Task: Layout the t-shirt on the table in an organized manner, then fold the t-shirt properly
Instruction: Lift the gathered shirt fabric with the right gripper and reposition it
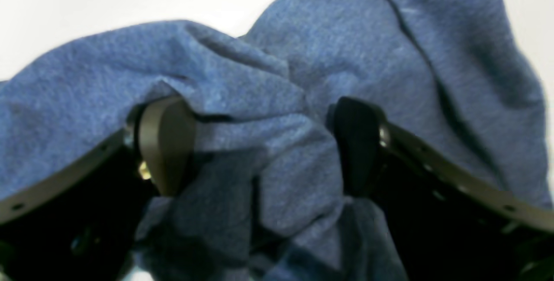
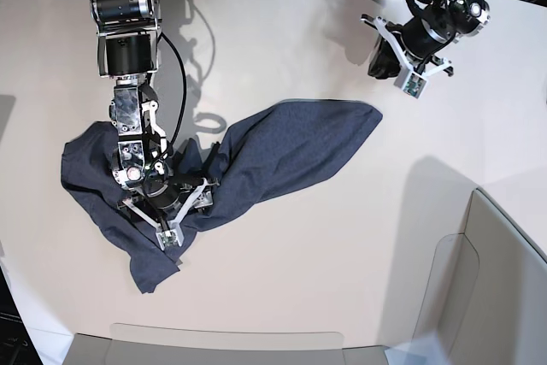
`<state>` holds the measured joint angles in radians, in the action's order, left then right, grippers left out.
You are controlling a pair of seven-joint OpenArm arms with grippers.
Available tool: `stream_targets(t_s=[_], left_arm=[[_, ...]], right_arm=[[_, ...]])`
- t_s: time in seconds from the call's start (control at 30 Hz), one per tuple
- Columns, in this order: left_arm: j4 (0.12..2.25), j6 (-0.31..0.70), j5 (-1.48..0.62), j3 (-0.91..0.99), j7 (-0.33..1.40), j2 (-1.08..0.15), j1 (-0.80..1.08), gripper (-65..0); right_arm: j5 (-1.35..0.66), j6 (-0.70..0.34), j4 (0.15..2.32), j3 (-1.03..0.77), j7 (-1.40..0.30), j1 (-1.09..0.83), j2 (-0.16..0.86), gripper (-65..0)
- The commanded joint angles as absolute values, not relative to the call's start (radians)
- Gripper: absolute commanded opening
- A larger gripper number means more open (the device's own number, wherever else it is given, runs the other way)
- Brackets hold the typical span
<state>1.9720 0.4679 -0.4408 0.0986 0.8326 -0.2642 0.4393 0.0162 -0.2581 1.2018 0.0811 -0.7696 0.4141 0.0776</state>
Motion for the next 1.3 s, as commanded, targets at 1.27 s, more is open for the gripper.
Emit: stream_targets(t_s=[1.27], left_arm=[[2.046,0.466,-0.449,-0.223,0.880,-0.272,0.420,-59.0]], right_arm=[[0.013,-0.077,1.555,-0.341,-0.616,-0.081,0.145,-16.0]])
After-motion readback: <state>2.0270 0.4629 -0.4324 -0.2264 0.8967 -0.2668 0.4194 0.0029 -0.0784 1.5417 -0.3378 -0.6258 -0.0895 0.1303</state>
